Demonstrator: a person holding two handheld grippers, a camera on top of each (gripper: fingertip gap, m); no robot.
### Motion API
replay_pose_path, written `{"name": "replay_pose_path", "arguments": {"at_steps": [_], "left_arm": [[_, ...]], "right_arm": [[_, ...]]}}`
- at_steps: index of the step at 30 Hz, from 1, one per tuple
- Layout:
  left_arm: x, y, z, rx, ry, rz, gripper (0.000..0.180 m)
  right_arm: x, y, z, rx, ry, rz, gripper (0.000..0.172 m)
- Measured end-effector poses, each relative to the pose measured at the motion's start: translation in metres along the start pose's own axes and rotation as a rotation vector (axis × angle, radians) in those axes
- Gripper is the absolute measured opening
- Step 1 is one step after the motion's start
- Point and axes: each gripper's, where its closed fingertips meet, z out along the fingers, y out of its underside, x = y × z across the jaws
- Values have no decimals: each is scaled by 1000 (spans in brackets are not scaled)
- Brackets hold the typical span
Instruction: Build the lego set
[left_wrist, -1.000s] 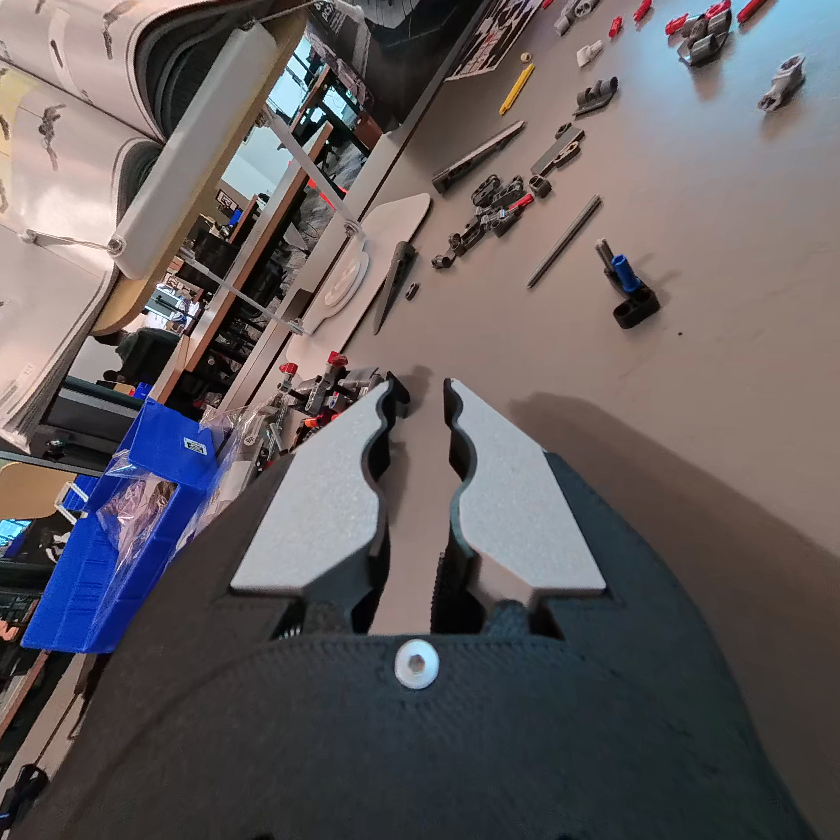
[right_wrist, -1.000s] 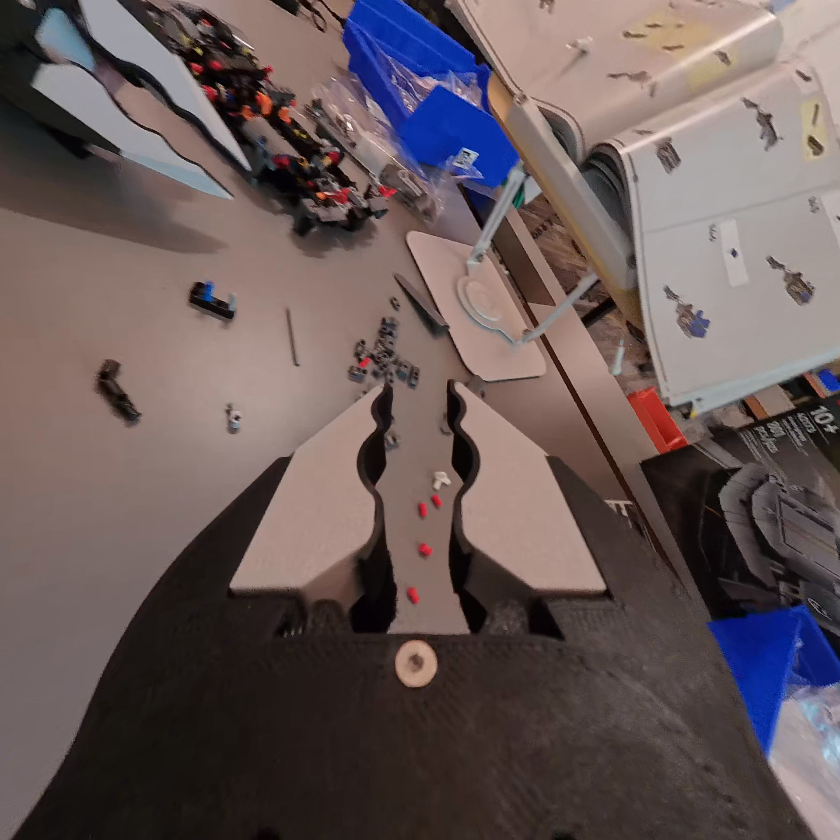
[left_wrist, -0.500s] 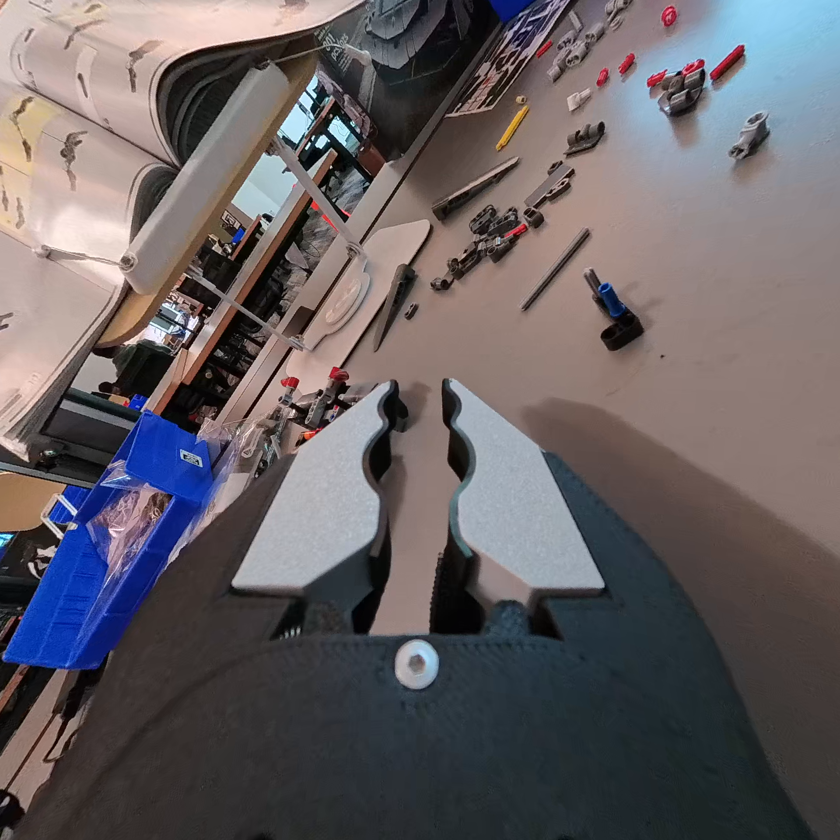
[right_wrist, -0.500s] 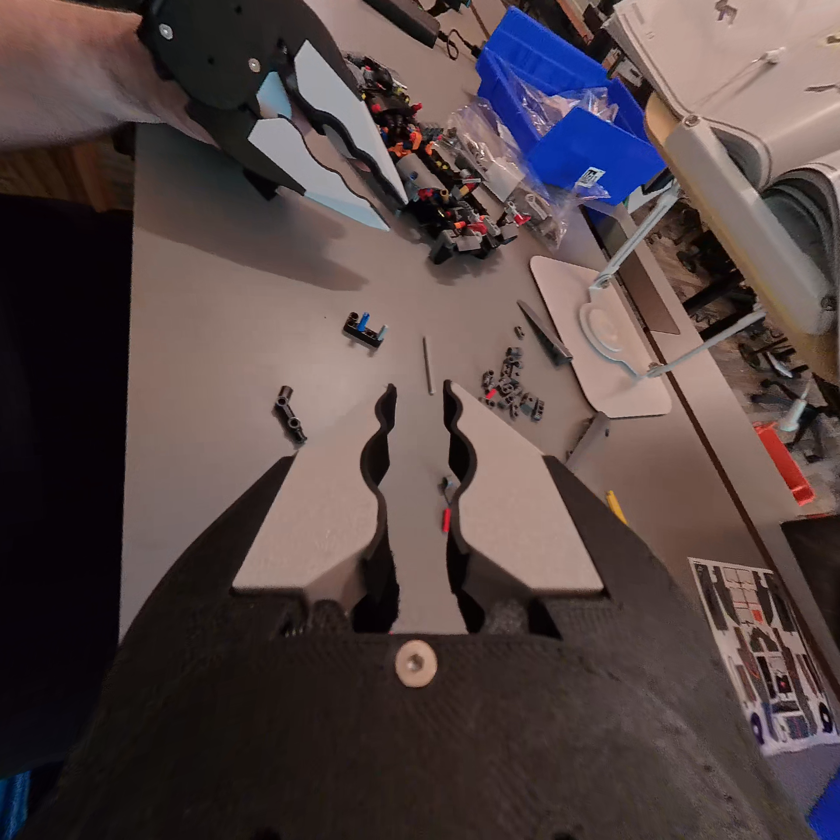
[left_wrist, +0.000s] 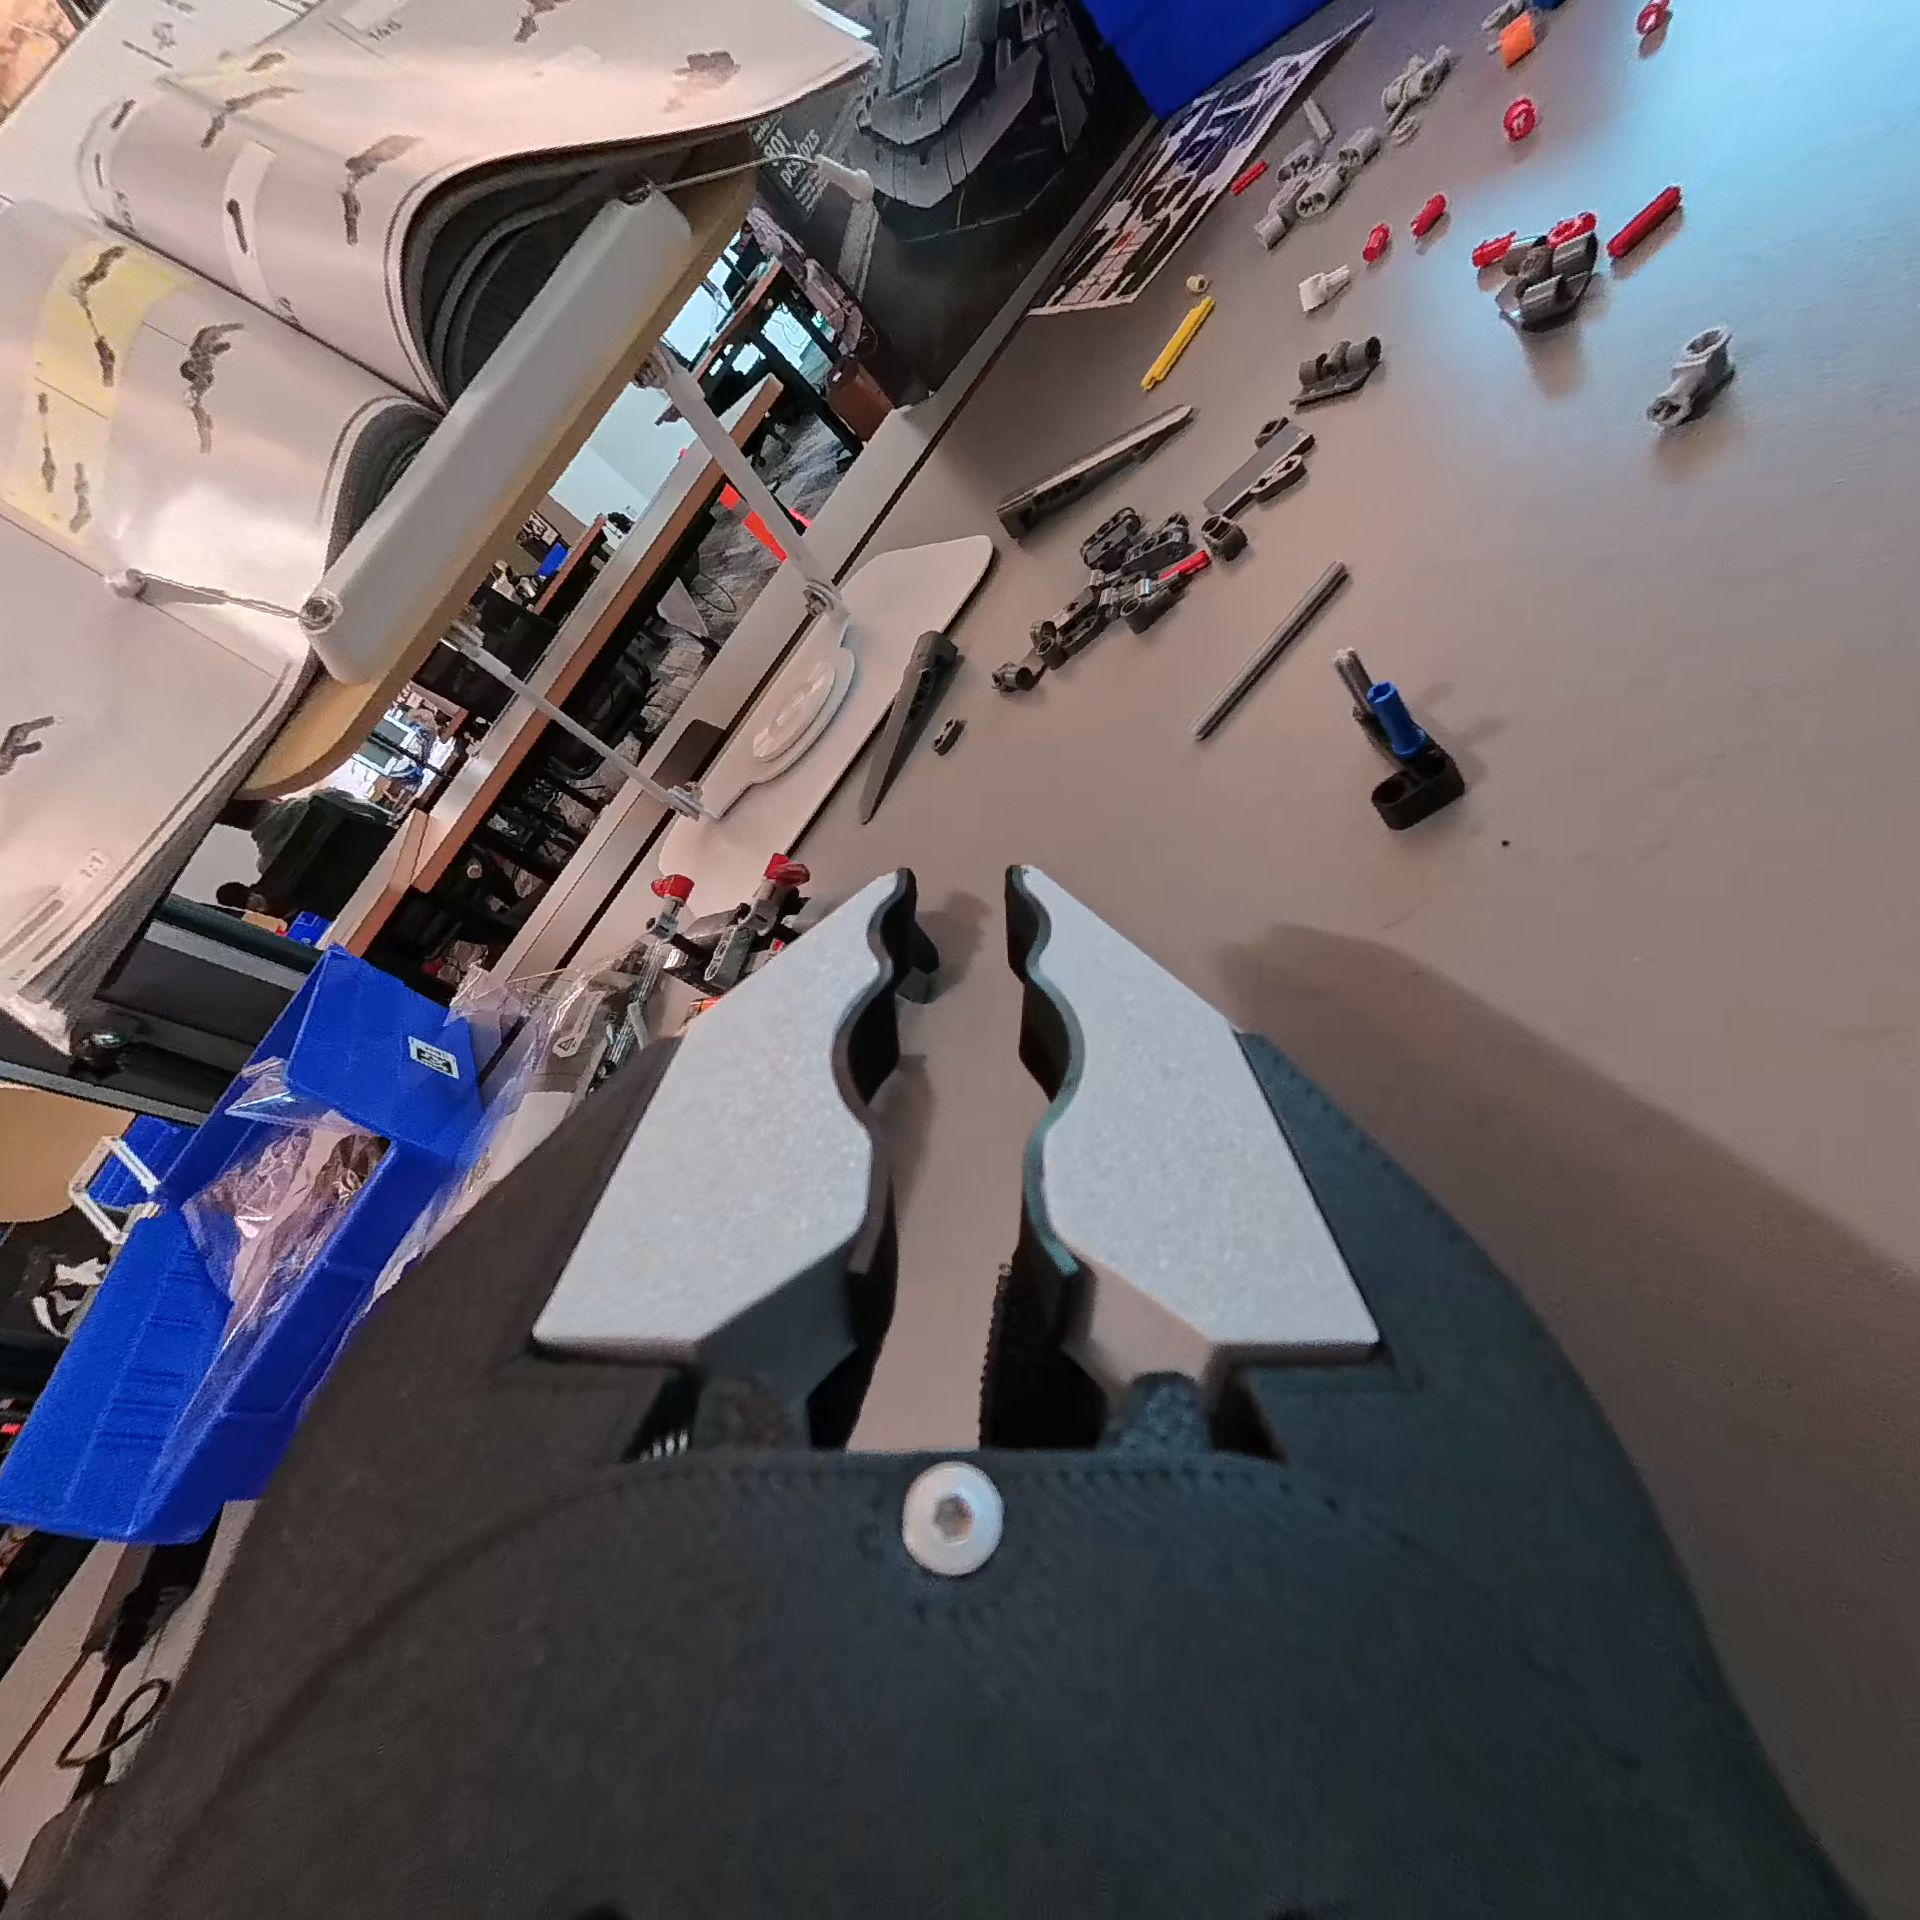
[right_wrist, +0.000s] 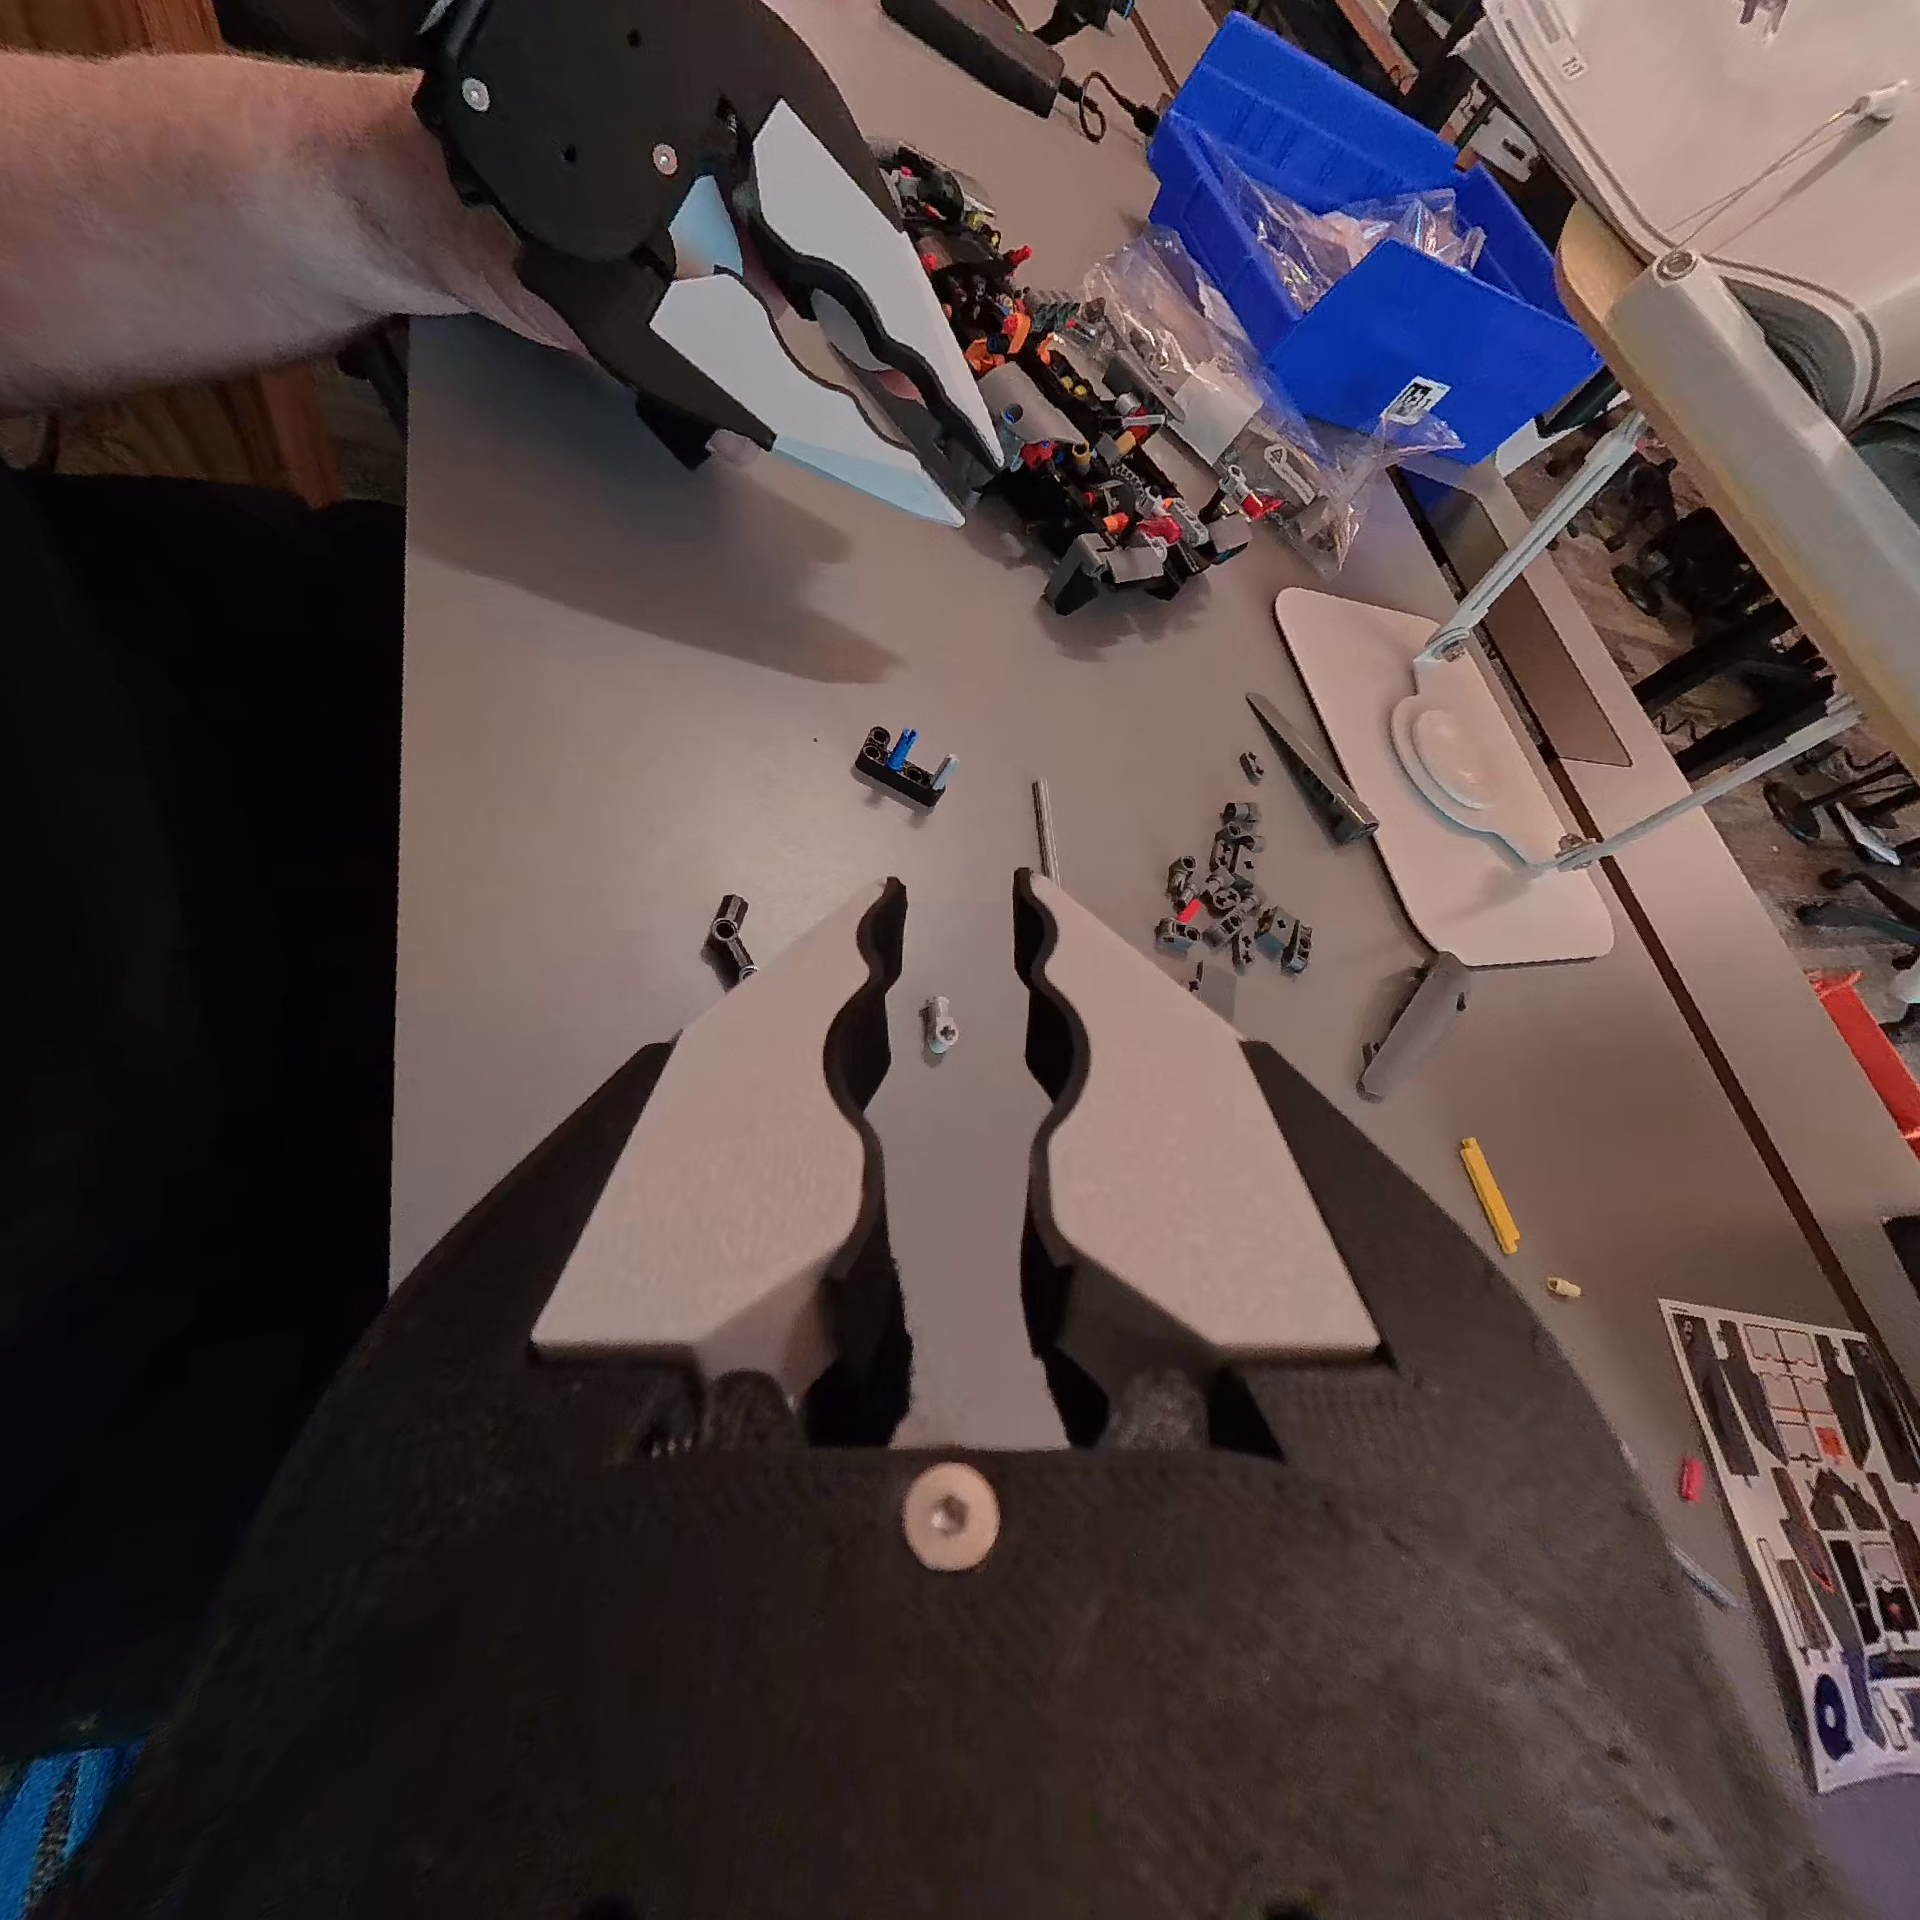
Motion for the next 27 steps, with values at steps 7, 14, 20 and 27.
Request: {"name": "replay_pose_path", "arguments": {"at_steps": [7, 14, 20, 27], "left_arm": [[0, -1, -1, 8, 1, -1, 15], [0, -3, -3, 18, -1, -3, 15], [0, -4, -3, 23, -2, -3, 15], [0, -5, -4, 26, -4, -3, 15]], "right_arm": [[-3, -1, -2, 3, -3, 12, 18], [-9, 2, -2, -15, -18, 22, 18], [-11, 4, -6, -19, -12, 33, 18], [-13, 8, -8, -33, -4, 36, 18]]}}
